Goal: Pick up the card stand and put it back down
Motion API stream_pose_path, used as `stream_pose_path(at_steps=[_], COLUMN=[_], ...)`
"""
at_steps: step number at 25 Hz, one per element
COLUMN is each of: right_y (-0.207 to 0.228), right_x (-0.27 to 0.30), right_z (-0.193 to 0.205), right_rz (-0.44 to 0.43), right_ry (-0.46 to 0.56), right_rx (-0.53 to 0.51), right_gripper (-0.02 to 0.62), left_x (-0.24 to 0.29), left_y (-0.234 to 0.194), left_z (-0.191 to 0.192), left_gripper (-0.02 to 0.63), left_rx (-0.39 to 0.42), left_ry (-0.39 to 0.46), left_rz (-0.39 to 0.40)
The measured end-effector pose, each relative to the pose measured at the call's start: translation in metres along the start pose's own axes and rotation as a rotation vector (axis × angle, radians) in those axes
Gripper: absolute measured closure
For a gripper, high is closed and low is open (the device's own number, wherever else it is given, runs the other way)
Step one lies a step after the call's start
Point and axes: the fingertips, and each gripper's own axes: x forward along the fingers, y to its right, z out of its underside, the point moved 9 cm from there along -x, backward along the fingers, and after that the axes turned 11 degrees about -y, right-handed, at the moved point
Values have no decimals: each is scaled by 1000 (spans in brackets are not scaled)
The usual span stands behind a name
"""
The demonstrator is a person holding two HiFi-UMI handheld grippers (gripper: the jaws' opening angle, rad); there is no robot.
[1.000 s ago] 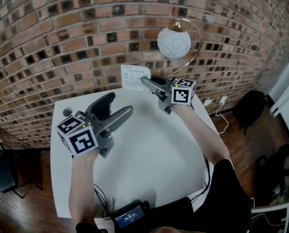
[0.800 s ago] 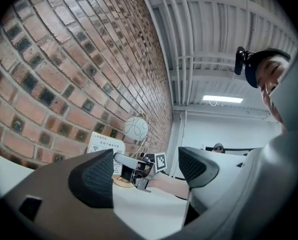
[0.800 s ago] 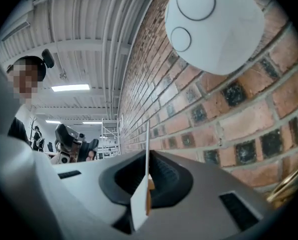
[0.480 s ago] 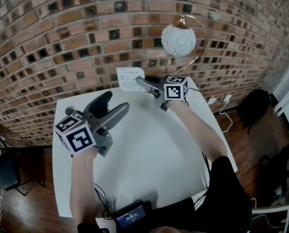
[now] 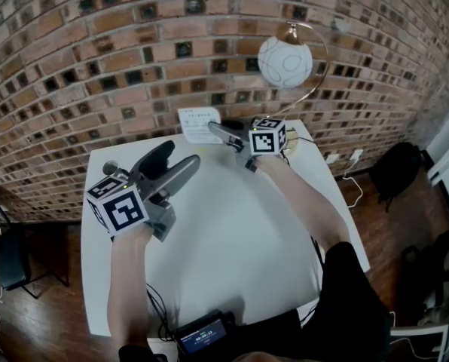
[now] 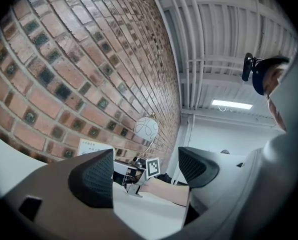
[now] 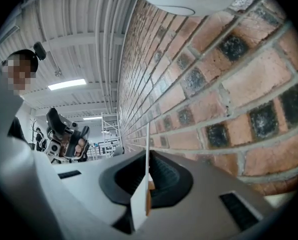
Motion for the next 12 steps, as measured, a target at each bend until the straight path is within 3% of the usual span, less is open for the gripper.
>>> stream_pose_path(at_steps=[12], right_y=[10], right_x=[33], right_z=[13], right_rz=[-22], right_ry=[-45], right_rx=[10], right_gripper=[566], left_x=[-6], left_y=[-9], left_z=[-1], left_gripper=[209], left_rx=[-43], left_ry=[20], left_rz=[-24])
